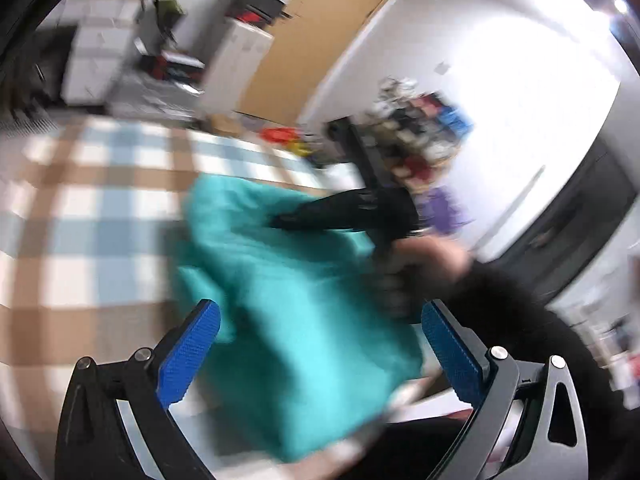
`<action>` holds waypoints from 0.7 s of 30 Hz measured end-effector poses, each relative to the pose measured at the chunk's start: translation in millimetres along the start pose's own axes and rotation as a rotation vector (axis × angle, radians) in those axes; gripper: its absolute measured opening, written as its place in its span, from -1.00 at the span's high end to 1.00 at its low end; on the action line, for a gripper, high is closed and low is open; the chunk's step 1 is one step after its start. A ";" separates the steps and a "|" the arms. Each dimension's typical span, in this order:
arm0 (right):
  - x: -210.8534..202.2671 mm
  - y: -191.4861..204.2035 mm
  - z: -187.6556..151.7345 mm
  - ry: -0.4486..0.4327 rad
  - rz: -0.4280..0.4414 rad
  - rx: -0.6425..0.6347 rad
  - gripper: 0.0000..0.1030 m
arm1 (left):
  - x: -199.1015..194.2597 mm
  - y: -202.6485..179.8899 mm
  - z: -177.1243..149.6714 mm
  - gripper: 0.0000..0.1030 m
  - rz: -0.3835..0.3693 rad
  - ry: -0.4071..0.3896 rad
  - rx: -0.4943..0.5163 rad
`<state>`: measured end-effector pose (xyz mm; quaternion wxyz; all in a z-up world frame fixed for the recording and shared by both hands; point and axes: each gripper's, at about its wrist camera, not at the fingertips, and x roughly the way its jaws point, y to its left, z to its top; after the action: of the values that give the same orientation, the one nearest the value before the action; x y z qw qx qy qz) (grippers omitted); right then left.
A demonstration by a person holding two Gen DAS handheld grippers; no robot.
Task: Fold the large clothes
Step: 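Press the folded teal hoodie down with the left gripper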
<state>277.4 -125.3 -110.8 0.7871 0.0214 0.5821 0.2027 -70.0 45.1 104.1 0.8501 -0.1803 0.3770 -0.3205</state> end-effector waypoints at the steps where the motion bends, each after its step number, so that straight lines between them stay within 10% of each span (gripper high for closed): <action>1: -1.7 -1.4 -1.9 -0.012 0.008 0.007 1.00 | 19.3 -4.0 -0.6 -0.91 -0.047 0.052 -0.009; 4: -11.7 -6.0 -2.8 -0.042 0.039 0.028 1.00 | 71.9 -10.1 -18.8 -0.91 -0.026 0.203 -0.015; 8: -45.4 -12.7 -12.8 -0.110 0.109 0.043 0.91 | 134.3 4.6 -44.1 -0.92 0.258 0.391 0.016; 16: -114.5 -11.2 -64.0 -0.098 0.098 -0.061 0.89 | 106.9 18.3 -27.8 -0.91 0.214 0.310 -0.105; 21: -106.7 -27.3 -100.2 -0.020 0.156 -0.039 0.89 | 56.2 17.8 -10.4 -0.91 0.118 0.089 -0.159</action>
<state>167.1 -207.4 -53.6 0.7750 0.0532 0.5668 0.2744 -42.0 19.2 58.0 0.8328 -0.2103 0.4486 -0.2468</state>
